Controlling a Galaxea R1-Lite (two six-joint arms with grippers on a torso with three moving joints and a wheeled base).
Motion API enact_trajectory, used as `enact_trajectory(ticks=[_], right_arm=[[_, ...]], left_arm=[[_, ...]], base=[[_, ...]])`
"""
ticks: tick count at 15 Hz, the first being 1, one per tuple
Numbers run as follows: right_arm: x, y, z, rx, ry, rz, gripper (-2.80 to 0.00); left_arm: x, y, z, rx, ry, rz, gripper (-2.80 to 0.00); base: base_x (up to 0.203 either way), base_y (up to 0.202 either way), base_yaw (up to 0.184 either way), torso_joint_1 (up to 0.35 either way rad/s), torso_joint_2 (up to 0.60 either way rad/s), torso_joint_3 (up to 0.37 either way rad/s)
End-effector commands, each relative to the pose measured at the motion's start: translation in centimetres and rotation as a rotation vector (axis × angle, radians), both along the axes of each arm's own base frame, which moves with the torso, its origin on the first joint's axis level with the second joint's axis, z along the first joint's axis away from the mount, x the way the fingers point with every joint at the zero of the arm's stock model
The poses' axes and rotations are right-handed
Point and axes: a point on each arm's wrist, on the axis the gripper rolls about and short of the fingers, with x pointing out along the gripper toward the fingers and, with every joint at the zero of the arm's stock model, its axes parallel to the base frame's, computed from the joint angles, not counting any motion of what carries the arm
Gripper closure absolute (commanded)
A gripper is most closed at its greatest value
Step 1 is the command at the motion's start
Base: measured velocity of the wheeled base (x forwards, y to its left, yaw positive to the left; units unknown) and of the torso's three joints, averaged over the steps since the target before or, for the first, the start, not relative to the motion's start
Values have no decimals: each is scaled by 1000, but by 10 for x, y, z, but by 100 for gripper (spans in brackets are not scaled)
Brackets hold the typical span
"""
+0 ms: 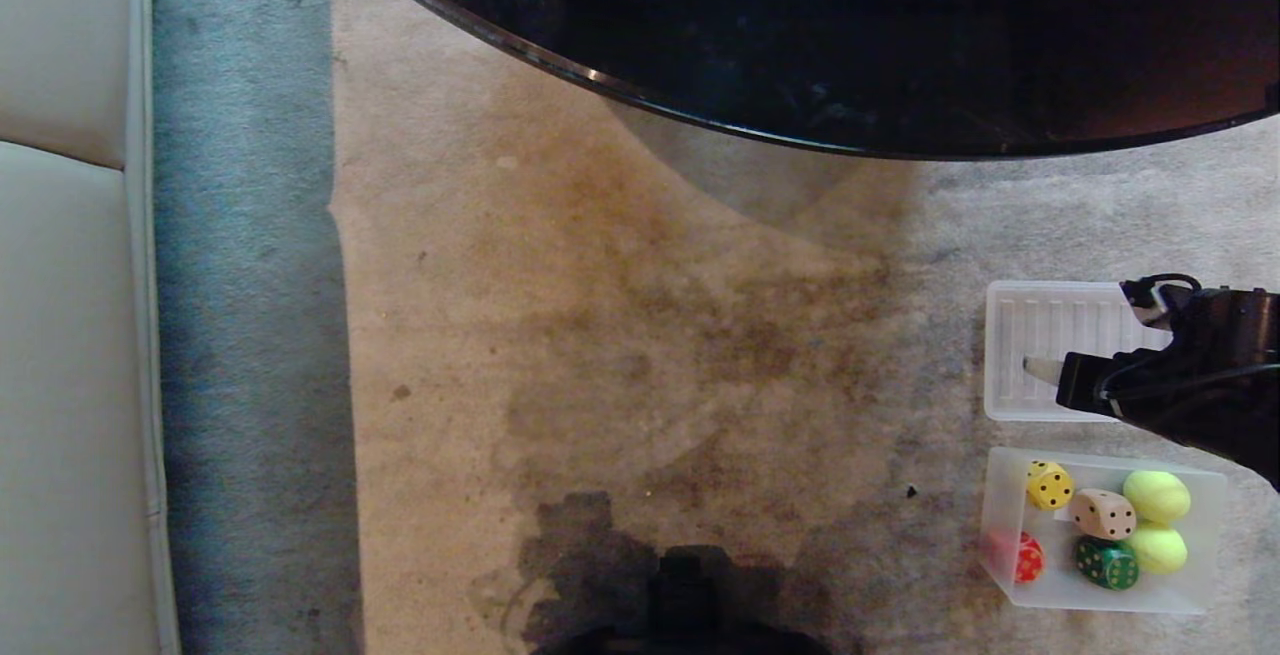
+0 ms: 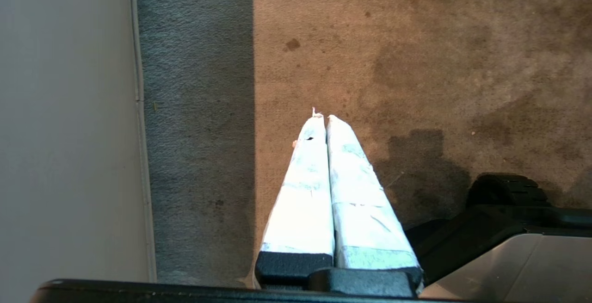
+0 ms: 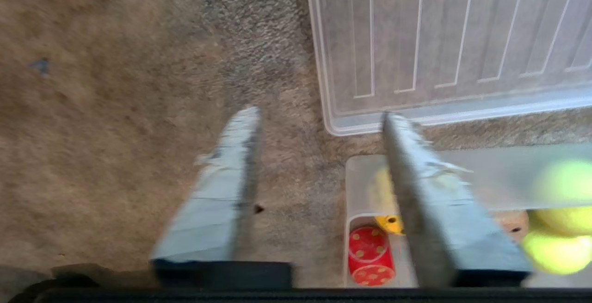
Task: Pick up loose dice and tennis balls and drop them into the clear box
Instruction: Close the lid
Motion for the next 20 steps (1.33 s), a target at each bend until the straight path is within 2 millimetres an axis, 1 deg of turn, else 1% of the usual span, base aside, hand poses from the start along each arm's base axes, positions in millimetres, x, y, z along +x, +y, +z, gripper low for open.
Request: enact_trajectory(ticks=[1,3,5,6,8,9,11,13,15,16,18,19,20], right_arm=[[10,-2,-8,-29,11,15,-280],[32,-7,-35,-68,64,40,-280],[51,-10,-49,-78,73,51,-280],[57,-11,-55,-77,78,54,-280],[60,-11,-57,-77,76,56,-280],[65,-11,-63,-70,76,54,-280],[68,-12,-63,-63,51,49,-280],[71,-7,-63,-67,32,58,-280],[74,-1,-71,-66,36,76,-280],[75,0,-72,-68,34,77,-280],[79,2,-80,-75,33,85,-280],[79,2,-80,-75,33,85,0],[80,3,-82,-79,32,88,0]], left_arm=[[0,0,0,-2,0,0,0],[0,0,0,0,0,0,0],[0,0,0,0,0,0,0],[0,0,0,0,0,0,0],[0,0,0,-2,0,0,0],[0,0,0,0,0,0,0],[0,0,0,-1,0,0,0],[0,0,0,0,0,0,0],[0,0,0,-2,0,0,0],[0,0,0,-2,0,0,0],[0,0,0,0,0,0,0],[0,0,0,0,0,0,0],[0,0,0,0,0,0,0]], base=[[0,0,0,0,0,0],[0,0,0,0,0,0],[0,0,0,0,0,0],[0,0,0,0,0,0],[0,0,0,0,0,0],[0,0,0,0,0,0],[0,0,0,0,0,0],[0,0,0,0,0,0],[0,0,0,0,0,0],[0,0,0,0,0,0],[0,0,0,0,0,0],[0,0,0,0,0,0],[0,0,0,0,0,0]])
